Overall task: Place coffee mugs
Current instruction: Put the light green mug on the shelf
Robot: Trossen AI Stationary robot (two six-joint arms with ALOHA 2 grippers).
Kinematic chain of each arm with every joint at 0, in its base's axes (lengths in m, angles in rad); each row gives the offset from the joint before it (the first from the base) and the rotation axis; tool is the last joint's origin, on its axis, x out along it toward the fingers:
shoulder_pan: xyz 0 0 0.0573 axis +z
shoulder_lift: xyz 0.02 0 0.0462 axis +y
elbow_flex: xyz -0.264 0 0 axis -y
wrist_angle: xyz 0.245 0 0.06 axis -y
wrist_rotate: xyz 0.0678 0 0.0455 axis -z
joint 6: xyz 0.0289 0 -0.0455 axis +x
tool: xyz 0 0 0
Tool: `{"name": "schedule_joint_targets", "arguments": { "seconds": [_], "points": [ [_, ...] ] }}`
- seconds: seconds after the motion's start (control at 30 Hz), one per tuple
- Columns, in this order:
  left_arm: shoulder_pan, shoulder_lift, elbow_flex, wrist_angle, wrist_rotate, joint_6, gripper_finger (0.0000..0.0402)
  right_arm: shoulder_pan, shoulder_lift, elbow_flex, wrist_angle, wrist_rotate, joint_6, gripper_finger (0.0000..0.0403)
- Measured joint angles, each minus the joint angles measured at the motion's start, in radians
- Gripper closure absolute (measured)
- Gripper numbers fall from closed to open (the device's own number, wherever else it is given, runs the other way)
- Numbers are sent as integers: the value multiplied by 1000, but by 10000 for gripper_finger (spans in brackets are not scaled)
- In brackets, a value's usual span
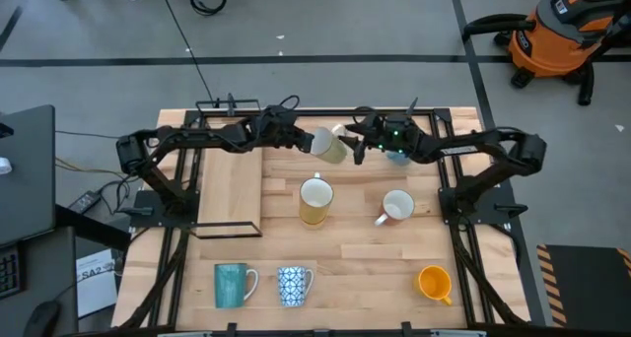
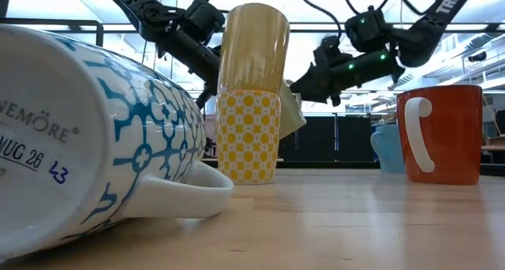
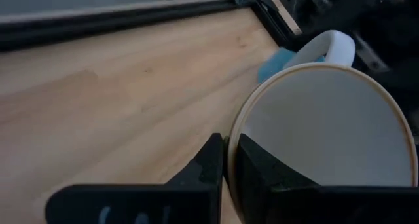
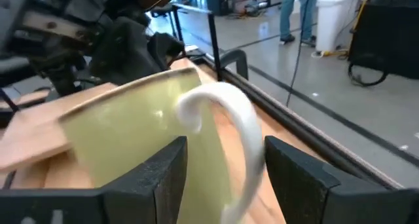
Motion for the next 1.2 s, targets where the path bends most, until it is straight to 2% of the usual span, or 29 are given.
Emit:
{"name": "schedule_joint_targets", "arguments": {
  "seconds": [0.27,0.57,0.73,0.97,1.07,1.2],
  "points": [
    [26,-2,1,-9,14,96,373,-47,-158,0,-163,-3,-46,195],
    [132,-76,1,-77,215,194,373,-83,-265,0,-287,2,-46,195],
    [209,-157,1,-207,276,299,373,-89,-276,0,-305,3,-46,196],
    [321,-302,2,-485,296,491,373,-89,-276,0,-306,4,-46,196],
    [369,-364,1,-607,287,549,373,-89,-276,0,-306,4,-46,196],
    [433,-435,2,-745,222,584,372,-89,-276,0,-306,4,-46,196]
  ]
}}
